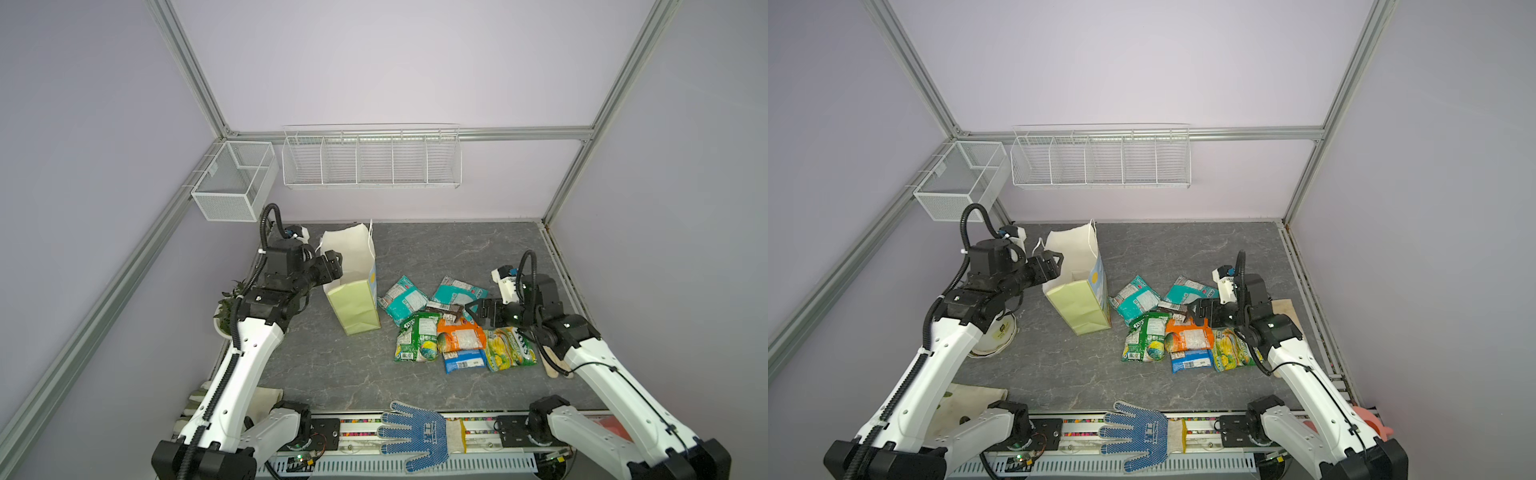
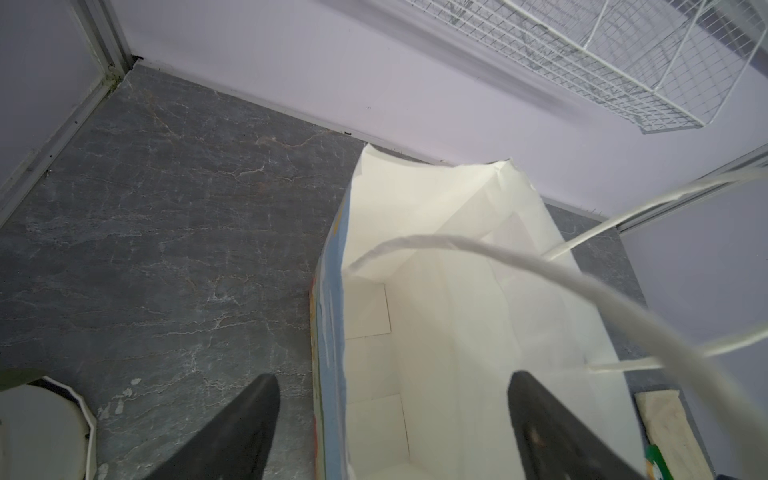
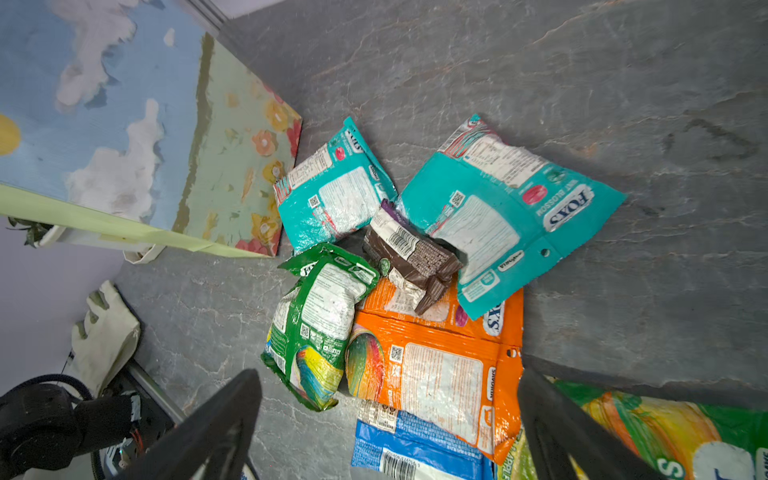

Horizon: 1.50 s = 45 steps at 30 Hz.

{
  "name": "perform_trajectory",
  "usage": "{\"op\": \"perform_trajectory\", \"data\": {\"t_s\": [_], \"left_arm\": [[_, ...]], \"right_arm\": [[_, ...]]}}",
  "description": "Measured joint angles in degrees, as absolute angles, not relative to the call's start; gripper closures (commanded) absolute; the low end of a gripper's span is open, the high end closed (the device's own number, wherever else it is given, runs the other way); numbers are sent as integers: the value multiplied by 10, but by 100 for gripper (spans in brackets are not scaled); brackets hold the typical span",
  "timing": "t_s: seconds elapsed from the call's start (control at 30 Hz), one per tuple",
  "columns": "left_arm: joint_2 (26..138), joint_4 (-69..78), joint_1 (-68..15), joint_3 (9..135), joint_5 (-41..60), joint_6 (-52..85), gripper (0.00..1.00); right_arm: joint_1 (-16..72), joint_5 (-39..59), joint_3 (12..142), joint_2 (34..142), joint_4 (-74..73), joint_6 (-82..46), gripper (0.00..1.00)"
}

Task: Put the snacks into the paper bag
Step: 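Hold the bag rim with the left gripper while the right reaches over snacks, then lower the right gripper onto the green Fox's packet and close on it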

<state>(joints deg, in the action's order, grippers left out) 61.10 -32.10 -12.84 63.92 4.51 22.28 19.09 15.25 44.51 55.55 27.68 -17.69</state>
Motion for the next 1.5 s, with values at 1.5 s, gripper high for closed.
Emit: {"op": "perform_trajectory", "data": {"t_s": [1.5], "left_arm": [[304,-396,-128,495,69,213,9]], "right_arm": [[407,74,544,834,269,-210,29]]}}
